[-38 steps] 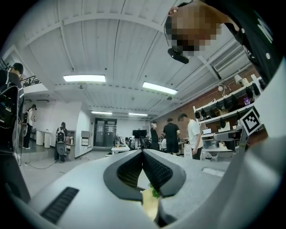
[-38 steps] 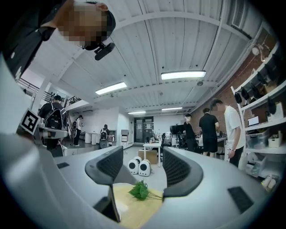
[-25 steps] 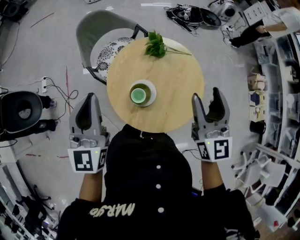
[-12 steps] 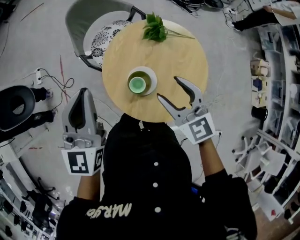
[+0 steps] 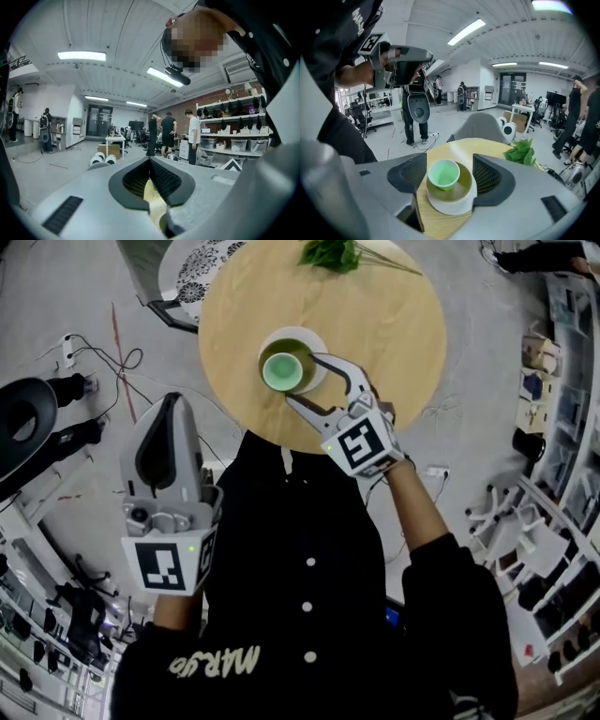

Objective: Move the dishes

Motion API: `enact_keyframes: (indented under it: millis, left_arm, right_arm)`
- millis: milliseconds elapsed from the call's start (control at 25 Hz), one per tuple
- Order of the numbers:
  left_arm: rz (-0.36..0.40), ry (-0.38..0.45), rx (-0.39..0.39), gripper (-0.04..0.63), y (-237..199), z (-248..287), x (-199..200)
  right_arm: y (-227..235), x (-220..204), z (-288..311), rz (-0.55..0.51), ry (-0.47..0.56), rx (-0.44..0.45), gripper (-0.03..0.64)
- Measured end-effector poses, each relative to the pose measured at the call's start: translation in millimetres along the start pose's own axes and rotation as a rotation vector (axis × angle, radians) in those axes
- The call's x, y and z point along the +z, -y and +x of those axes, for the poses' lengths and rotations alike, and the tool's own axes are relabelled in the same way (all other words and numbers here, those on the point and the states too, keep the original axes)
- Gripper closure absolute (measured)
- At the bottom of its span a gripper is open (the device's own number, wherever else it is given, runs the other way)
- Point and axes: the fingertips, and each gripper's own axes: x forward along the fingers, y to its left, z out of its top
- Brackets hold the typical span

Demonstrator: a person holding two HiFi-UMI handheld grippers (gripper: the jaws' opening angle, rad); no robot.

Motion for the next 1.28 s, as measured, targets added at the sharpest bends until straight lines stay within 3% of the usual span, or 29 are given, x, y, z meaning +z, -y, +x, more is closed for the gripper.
enact_keyframes:
  millis: [360, 720, 1280]
  left_arm:
    - [-0.012, -0.077, 0.007, 0.592, -7.7, 3.1, -52.6]
    - [-0.085, -0.126, 0.021, 0.592, -13.9, 5.2, -82.9]
    - [-0.057, -0.111, -0.003, 0.592, -10.7, 9.9, -79.5]
  right_arm:
    - [-13.9, -31.1, 52.4, -0.051, -0.062, 0.090, 0.291]
    - [-19.0, -48.7, 82.1, -0.092, -0.110, 0.103, 0.262]
    - [-19.5, -37.2, 78.4, -0.113, -0.092, 0.072, 0.273]
